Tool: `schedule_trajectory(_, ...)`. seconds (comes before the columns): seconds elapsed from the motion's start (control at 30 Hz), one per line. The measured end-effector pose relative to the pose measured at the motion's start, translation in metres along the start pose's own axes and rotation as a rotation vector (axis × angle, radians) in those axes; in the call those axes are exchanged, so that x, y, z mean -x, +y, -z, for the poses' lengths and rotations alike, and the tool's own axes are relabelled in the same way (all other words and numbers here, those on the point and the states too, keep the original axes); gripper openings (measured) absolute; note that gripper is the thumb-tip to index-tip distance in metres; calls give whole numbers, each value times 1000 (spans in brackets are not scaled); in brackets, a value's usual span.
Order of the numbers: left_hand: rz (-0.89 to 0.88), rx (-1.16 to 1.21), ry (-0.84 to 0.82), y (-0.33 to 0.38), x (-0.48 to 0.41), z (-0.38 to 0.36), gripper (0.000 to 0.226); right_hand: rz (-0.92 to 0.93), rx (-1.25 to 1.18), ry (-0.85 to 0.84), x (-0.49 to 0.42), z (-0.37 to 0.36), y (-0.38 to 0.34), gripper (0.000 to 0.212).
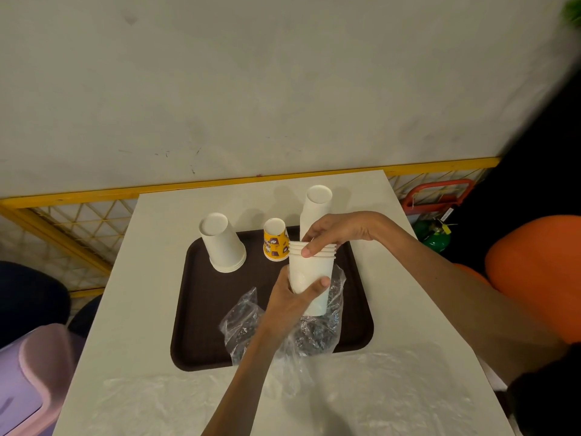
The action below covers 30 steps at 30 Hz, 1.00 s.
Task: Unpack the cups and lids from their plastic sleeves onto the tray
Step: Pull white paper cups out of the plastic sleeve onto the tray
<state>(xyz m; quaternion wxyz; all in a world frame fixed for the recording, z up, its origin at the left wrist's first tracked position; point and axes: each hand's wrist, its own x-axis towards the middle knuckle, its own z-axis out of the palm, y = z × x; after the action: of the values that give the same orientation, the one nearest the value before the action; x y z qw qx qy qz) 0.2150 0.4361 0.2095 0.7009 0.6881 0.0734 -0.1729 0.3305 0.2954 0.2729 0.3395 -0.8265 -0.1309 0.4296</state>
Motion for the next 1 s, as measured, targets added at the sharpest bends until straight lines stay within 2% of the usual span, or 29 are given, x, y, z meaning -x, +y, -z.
schedule_trajectory(0.27,-29,24,-8,-4,-1,2,65,-31,14,-26,0,4,-5,42)
schedule_trajectory(0.47,-60,32,-11,-2,-1,2,54,-15,8,-25,2,8,-8,29)
schedule_trajectory(0.63,-59,14,-9,-6,0,1,63,-16,11,0,4,12,-8,38)
schedule_trajectory(0.7,-59,19,-2,-8,-1,1,59,-10,3,19,5,13,-8,36)
schedule_trajectory(0.8,-59,11,8,-8,-1,3,49,41,-86,144,7,18,-6,31)
schedule_trajectory(0.9,-67,35,56,-9,-2,9,47,106,-282,260,13,27,-1,29)
schedule_trajectory(1.0,-83,73,136,-8,-4,12,52,112,-374,233,18,33,8,39)
